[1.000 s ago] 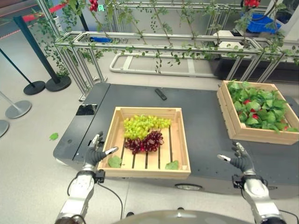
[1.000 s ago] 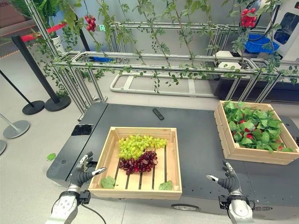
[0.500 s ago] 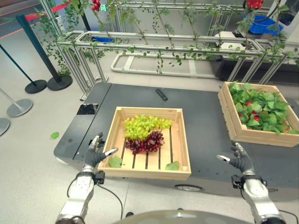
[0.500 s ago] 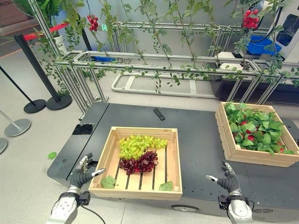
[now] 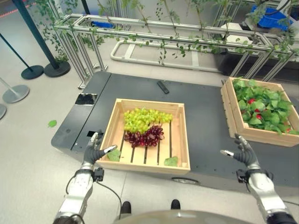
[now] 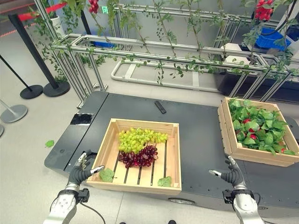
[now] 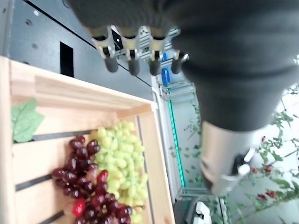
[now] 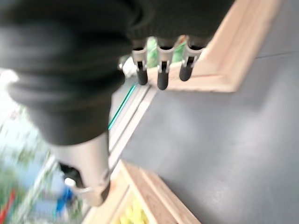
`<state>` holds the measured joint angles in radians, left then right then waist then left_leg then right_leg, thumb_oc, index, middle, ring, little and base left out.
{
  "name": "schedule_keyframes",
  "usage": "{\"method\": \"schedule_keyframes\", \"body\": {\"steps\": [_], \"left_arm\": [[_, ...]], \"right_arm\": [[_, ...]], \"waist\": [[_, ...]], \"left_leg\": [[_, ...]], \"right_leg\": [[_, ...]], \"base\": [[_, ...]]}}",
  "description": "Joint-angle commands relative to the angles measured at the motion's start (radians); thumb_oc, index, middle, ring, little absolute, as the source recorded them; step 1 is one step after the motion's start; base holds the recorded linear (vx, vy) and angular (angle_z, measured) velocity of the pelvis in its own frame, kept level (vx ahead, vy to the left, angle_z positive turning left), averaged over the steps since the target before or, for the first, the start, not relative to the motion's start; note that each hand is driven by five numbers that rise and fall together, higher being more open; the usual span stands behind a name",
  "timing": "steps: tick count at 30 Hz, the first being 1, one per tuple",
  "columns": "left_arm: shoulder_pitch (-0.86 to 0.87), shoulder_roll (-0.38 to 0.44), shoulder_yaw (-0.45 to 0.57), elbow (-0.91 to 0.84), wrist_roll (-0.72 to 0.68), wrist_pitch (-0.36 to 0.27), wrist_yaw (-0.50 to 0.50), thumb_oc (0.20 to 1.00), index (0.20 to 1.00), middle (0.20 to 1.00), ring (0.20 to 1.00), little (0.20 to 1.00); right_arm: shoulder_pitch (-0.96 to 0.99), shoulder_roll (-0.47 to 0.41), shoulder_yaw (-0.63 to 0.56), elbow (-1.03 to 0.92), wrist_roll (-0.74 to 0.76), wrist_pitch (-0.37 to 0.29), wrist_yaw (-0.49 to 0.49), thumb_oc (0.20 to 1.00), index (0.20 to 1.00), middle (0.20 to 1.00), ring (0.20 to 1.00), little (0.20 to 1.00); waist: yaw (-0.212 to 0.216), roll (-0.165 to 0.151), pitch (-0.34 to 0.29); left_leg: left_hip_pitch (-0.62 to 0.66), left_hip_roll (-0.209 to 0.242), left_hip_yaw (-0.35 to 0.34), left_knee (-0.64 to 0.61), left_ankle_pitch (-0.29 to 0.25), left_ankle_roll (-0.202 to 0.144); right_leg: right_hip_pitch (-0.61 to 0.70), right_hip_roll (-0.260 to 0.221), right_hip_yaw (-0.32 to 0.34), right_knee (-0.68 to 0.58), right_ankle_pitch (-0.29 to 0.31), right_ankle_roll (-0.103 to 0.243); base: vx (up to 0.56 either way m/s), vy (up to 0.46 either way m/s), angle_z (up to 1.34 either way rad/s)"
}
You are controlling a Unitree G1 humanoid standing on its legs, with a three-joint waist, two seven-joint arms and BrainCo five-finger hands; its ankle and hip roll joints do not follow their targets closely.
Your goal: Pick up the fruits from the basket on one side to the basket on the other side
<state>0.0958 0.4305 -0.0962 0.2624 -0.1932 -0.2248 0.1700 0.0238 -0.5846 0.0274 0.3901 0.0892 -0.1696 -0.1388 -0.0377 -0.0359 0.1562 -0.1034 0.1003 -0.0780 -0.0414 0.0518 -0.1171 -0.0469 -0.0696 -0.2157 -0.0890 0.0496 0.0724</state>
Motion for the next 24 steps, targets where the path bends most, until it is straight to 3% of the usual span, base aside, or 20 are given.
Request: {"method": "schedule_keyframes", "body": {"steps": [1,10,24], "left_arm": [[-0.048,0.051,0.034,-0.047,-0.054,-0.060,0.028,1.000,1.000,1.000,1.000,1.000],[-0.141,0.052,-0.023,-0.059,-0.048,-0.079,0.063,1.000,1.000,1.000,1.000,1.000],[-0.194,0.065,-0.043,-0.065,-0.053,-0.087,0.086,1.000,1.000,1.000,1.000,1.000]], "right_arm": [[-0.100,-0.043,0.008,-0.069,-0.040,-0.031,-0.004,1.000,1.000,1.000,1.000,1.000],[-0.337,-0.182,0.164,-0.037,-0.256,0.020,-0.033,1.000,1.000,1.000,1.000,1.000],[-0.621,-0.120,0.439,-0.012,-0.394,0.043,0.023,1.000,1.000,1.000,1.000,1.000]], "waist": [[0.032,-0.044,0.032],[0.077,-0.039,0.143],[0.113,-0.049,0.210]], "left_leg": [[0.004,-0.035,0.002,0.033,-0.040,0.041],[-0.090,-0.050,-0.050,0.065,-0.010,0.031],[-0.136,-0.057,-0.054,0.083,-0.012,0.040]], "right_leg": [[-0.070,-0.023,-0.011,0.178,-0.113,0.043],[-0.137,-0.044,-0.061,0.214,-0.110,0.041],[-0.190,-0.051,-0.049,0.240,-0.107,0.039]], "base": [[-0.05,-0.015,0.20],[-0.09,-0.012,0.20],[-0.01,-0.001,0.07]]}}
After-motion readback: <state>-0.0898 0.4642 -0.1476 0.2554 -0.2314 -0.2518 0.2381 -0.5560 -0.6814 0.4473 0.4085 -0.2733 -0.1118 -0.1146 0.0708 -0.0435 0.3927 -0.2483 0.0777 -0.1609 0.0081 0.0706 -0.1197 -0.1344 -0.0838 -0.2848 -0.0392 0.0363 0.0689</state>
